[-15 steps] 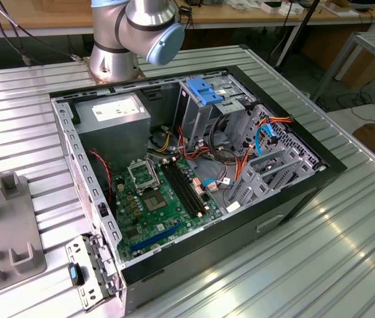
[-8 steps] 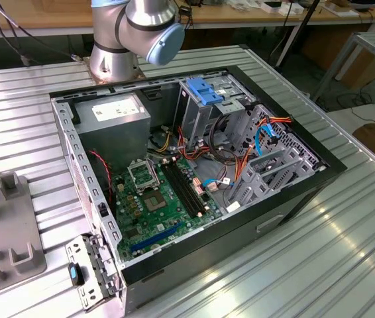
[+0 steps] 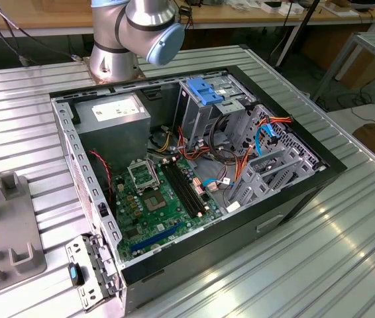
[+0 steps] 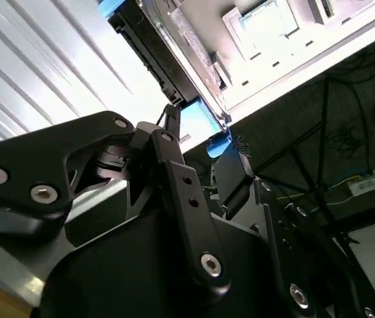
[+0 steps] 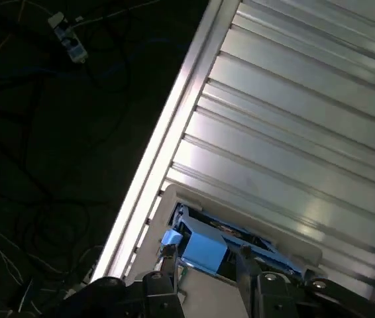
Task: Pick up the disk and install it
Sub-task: 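Pick up the disk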
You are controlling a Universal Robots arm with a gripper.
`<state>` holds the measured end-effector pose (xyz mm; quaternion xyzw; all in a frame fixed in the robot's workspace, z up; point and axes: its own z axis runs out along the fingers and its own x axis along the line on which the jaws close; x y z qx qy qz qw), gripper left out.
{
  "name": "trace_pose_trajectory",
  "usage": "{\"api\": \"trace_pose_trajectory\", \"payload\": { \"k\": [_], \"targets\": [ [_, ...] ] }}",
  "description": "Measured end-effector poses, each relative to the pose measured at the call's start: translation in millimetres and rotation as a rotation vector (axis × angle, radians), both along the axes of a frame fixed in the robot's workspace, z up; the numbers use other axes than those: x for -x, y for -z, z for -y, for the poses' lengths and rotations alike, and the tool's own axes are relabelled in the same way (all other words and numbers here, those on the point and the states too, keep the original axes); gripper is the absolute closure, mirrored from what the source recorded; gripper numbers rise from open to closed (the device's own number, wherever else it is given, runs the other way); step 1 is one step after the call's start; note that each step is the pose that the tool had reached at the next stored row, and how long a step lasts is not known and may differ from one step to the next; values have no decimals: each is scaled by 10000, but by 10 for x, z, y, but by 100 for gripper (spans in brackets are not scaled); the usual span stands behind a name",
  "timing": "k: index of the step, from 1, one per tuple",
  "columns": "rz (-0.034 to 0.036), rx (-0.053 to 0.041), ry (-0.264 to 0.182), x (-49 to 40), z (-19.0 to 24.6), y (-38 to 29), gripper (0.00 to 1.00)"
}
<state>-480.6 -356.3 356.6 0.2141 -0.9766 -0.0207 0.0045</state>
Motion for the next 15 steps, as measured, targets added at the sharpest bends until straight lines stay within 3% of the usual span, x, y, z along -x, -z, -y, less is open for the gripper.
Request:
{"api": "trace_pose_trajectory", "payload": {
  "k": [4, 7, 10, 15],
  "targets": [
    [0, 0, -1457, 0, 0, 3, 52],
    [0, 0, -2273, 0, 0, 5, 52],
    [0, 0, -3565, 0, 0, 9, 52],
    [0, 0, -5201, 0, 0, 14, 52]
  ]
}}
